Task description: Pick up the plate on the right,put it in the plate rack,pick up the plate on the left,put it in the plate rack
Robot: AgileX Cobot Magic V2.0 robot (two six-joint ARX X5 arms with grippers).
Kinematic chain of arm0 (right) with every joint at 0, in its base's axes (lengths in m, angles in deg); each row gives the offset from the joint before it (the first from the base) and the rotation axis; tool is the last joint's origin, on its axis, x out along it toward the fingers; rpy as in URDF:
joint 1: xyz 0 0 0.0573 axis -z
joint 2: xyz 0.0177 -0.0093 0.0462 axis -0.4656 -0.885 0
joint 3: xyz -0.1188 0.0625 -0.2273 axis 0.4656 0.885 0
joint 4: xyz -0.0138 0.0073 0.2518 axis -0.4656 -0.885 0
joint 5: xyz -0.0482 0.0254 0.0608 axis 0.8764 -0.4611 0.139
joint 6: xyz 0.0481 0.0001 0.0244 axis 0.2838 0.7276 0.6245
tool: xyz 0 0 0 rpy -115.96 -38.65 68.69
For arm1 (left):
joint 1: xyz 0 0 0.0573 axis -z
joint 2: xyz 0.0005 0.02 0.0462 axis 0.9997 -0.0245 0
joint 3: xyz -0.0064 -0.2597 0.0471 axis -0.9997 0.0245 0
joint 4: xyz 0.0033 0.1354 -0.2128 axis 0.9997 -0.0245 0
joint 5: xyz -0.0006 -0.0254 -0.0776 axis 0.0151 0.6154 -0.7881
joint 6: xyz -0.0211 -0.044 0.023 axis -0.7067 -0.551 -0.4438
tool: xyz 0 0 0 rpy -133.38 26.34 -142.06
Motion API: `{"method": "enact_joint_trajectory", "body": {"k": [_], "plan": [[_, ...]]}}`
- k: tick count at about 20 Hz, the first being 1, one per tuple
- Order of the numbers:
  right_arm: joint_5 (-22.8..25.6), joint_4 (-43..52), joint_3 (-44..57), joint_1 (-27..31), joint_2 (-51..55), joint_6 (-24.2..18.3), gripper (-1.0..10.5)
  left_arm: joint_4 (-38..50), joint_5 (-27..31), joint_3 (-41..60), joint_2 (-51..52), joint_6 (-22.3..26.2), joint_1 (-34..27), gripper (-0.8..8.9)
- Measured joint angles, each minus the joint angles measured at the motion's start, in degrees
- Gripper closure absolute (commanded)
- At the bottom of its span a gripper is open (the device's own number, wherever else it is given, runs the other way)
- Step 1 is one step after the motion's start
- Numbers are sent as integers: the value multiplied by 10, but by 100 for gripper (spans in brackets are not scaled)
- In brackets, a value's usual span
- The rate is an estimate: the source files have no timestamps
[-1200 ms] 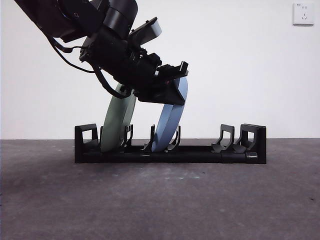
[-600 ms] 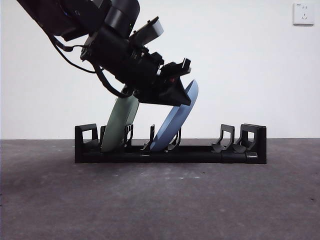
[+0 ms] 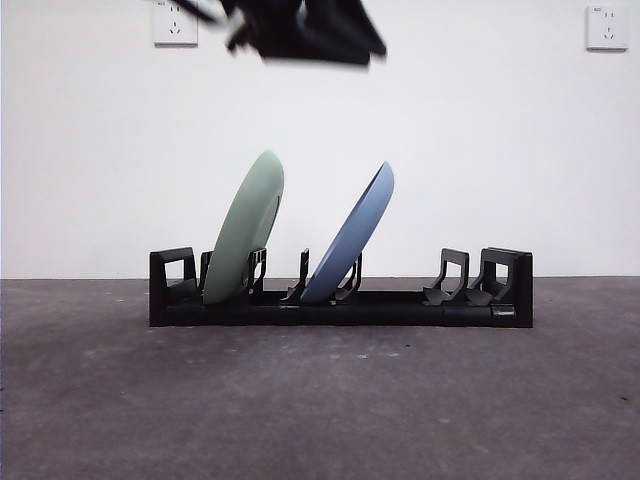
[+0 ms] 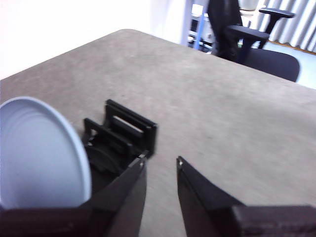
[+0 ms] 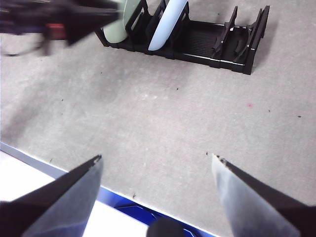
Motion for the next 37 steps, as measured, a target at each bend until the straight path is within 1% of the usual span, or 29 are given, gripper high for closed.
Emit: {"method": "enact_joint_trajectory", "body": {"k": [4,6,10,13,14,15,17,18,19,23,24,29,32,35,37], "plan": [[-1,0,0,0,0,-19,569,-169,0,0,137,0,28,710],[-10,0,0,0,0,-29,569,-243,0,0,205,0,40,711],[-63,0,0,0,0,-49,571,-352,0,0,327,-6,52,720],[-76,0,0,0,0,-54,573,-409,0,0,386,-20,52,720],[-76,0,0,0,0,-55,576,-422,0,0,398,-24,52,722],[-76,0,0,0,0,-55,629,-436,0,0,408,-25,52,724],[-78,0,0,0,0,-55,833,-460,0,0,417,-29,52,725],[-84,0,0,0,0,-56,902,-472,0,0,417,-30,52,741],[-95,0,1,0,0,-58,950,-485,0,0,416,-30,52,814],[-172,0,1,0,0,-72,956,-509,0,0,410,-34,52,821],[-181,0,1,0,0,-74,956,-509,0,0,410,-34,52,821],[-180,0,1,0,0,-80,946,-509,0,0,411,-34,52,817],[-158,0,1,0,0,-80,946,-508,0,0,411,-34,52,817],[-152,0,1,0,-1,-79,946,-508,0,0,411,-34,52,817],[-139,0,1,0,-2,-79,946,-508,0,0,410,-34,52,817]]}}
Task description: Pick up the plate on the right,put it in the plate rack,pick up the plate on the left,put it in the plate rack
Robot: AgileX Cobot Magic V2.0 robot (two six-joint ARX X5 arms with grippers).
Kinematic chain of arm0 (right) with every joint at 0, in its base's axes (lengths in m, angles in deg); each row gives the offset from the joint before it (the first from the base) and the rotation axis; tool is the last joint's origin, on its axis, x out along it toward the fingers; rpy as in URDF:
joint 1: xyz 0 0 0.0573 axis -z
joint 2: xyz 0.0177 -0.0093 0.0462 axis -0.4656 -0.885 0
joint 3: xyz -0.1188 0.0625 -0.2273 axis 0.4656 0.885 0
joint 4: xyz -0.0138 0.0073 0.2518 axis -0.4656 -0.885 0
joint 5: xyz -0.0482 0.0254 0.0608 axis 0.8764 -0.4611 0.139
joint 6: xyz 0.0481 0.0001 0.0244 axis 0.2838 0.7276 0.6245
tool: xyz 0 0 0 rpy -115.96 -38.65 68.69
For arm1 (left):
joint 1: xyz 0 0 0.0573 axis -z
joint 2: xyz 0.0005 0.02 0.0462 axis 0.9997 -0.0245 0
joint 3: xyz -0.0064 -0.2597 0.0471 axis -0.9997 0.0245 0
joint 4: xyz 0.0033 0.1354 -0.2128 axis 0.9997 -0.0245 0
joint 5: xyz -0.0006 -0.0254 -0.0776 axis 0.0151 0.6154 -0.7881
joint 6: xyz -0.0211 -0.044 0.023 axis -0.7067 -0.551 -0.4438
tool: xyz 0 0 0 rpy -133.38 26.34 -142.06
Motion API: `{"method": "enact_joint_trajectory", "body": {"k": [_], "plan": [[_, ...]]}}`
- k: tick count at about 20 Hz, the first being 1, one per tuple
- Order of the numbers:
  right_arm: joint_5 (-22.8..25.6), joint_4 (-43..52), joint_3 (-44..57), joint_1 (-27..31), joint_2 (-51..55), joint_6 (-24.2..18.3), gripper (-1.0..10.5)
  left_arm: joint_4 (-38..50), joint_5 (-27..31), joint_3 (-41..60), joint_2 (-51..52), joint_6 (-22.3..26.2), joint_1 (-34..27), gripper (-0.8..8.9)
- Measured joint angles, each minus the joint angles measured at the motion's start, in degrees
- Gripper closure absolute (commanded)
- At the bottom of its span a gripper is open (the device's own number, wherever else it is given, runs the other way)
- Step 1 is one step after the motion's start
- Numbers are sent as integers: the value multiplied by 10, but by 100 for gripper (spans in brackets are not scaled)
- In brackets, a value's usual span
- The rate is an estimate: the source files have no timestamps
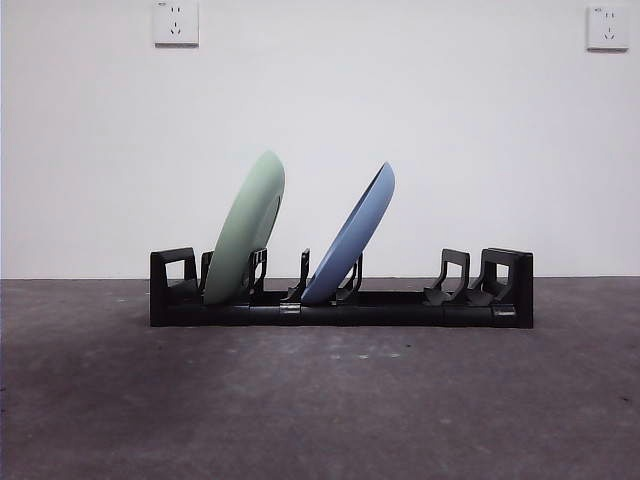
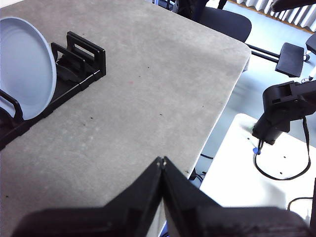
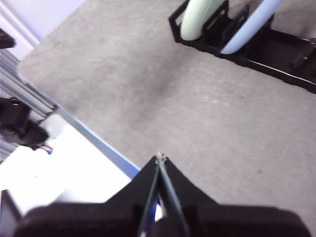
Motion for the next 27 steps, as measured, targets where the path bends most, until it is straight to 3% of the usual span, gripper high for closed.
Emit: {"method": "enact_joint_trajectory", "body": {"k": [8,15,19,22,27], "plan": [[116,0,0,0,-21,1,946,0,0,0,-18,0,0,817],[203,0,0,0,-66,1,946,42,20,-1,-24,28,0,817],[223,0,0,0,-101,1,946,87,86,-1,-33,65,-1,817],[223,0,0,0,-132,1,946,125,96,0,-22,137,-57,817],[223,0,0,0,-186,1,946,271,22,129,55,208,-234,817]]}}
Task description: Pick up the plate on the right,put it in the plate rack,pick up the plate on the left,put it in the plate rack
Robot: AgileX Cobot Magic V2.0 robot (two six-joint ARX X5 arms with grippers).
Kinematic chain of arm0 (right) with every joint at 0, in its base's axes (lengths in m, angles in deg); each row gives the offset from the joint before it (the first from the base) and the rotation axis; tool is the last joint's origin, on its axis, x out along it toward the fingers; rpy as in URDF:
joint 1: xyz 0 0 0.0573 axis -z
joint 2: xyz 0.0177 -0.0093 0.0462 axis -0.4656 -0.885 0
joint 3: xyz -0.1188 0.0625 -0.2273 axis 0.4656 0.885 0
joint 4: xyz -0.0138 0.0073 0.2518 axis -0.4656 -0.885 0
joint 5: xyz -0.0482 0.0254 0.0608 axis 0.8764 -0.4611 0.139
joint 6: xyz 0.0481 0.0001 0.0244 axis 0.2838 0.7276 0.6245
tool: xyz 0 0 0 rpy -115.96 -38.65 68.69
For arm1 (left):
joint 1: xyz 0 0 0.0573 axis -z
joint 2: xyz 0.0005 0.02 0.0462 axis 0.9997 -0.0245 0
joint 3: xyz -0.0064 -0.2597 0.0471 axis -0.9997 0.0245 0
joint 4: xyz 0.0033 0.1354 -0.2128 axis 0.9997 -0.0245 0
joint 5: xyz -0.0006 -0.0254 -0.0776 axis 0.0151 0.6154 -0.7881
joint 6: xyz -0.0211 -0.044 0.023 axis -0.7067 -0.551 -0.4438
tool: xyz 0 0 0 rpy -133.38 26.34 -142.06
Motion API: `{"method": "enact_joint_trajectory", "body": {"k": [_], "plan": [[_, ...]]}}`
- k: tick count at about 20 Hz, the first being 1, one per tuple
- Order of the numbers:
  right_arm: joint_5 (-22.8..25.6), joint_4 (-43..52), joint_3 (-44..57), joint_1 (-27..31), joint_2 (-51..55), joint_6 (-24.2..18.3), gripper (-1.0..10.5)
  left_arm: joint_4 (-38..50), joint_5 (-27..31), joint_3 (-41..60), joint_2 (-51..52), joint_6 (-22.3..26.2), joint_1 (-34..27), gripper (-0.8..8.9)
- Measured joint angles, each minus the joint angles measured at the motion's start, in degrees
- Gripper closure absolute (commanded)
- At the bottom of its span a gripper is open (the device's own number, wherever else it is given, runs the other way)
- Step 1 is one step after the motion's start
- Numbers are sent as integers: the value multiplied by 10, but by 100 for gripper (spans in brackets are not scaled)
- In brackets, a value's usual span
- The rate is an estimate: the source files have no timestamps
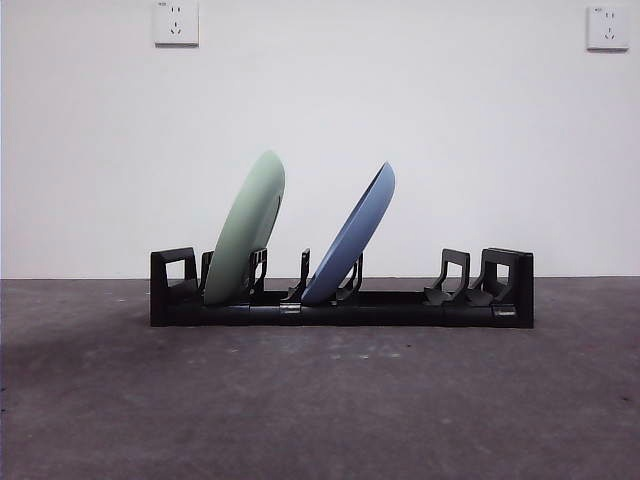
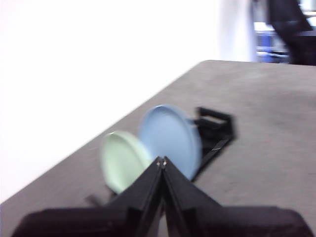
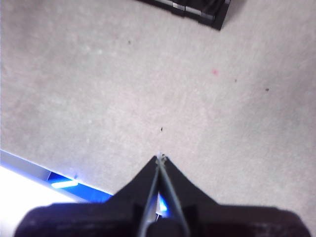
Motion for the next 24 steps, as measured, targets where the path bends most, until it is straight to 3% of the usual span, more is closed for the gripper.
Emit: {"method": "enact_joint_trajectory", "body": {"k": [3,8,12,19,24], "plan": [[0,0,0,0,-28,0,946,80,0,130,64,14,-66,817],[0,0,0,0,-59,0,946,194,3,361,205,20,-118,817],[0,0,0,0,-66,0,946,205,12,475,299,18,-145,817],[0,135,0,0,-68,0,946,153,20,503,348,5,-187,817],[0,249,0,0,-68,0,946,155,20,503,348,-39,-188,817]]}}
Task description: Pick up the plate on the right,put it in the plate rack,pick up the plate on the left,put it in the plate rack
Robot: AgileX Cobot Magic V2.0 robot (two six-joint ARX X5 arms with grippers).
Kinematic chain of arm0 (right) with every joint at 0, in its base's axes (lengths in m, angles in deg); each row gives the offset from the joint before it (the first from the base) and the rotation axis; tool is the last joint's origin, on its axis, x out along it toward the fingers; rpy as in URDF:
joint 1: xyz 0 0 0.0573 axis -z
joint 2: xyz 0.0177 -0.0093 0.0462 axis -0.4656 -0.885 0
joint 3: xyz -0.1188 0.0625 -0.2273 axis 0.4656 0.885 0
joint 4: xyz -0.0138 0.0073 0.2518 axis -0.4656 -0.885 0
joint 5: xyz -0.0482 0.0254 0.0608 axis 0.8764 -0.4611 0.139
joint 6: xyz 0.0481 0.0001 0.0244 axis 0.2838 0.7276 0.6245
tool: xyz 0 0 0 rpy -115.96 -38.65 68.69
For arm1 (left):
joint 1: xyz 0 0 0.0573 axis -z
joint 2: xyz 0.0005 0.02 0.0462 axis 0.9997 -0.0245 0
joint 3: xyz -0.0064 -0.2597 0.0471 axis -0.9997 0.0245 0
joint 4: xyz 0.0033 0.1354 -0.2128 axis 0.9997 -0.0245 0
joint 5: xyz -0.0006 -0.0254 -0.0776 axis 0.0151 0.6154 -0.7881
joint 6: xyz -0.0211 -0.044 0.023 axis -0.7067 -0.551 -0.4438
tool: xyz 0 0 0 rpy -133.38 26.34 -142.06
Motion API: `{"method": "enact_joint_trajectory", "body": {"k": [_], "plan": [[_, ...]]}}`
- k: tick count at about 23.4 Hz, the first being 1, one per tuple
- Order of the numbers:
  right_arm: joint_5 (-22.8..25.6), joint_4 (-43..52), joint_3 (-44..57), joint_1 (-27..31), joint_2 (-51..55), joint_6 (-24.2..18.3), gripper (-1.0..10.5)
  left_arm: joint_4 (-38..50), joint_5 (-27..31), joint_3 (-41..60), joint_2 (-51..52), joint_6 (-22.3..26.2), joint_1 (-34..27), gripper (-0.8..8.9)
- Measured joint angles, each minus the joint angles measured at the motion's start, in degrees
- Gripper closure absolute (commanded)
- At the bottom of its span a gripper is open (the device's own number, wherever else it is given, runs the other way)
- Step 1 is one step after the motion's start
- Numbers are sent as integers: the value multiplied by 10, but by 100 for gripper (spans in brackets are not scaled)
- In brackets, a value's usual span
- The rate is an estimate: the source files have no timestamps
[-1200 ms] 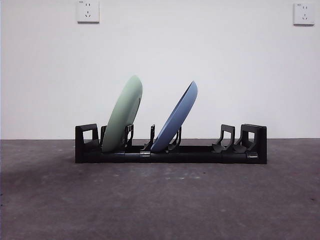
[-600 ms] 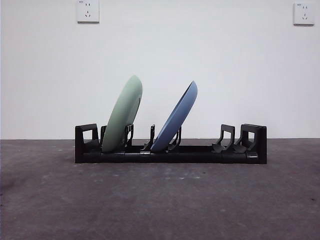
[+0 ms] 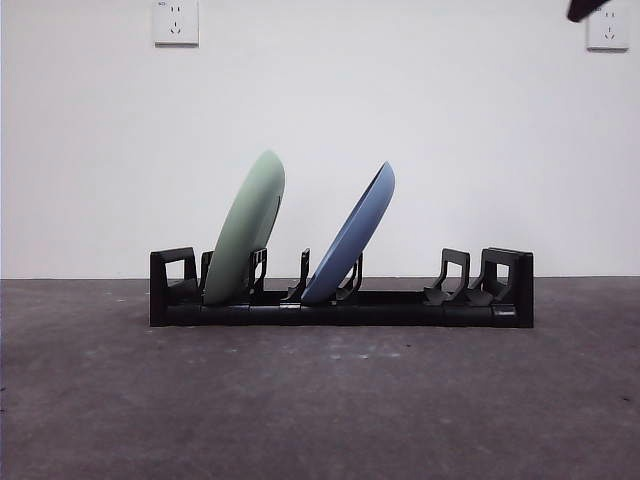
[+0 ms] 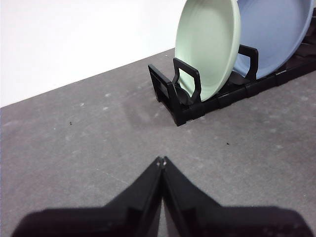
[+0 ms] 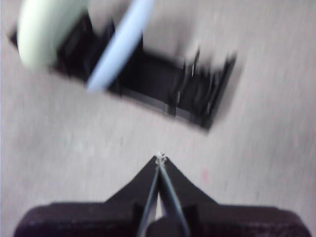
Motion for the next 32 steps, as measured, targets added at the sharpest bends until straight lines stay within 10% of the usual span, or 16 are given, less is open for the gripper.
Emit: {"method": "enact_joint_trajectory", "body": {"k": [13,20,32], "plan": [[2,61,0,0,0,0,946,0,0,0,-9,-5,0,817],[148,56,0,17,43,-9,946,0,0,0,-9,-8,0,817],[75,195,114,157,275,-24,946,0,0,0,-9,-8,0,817]]}}
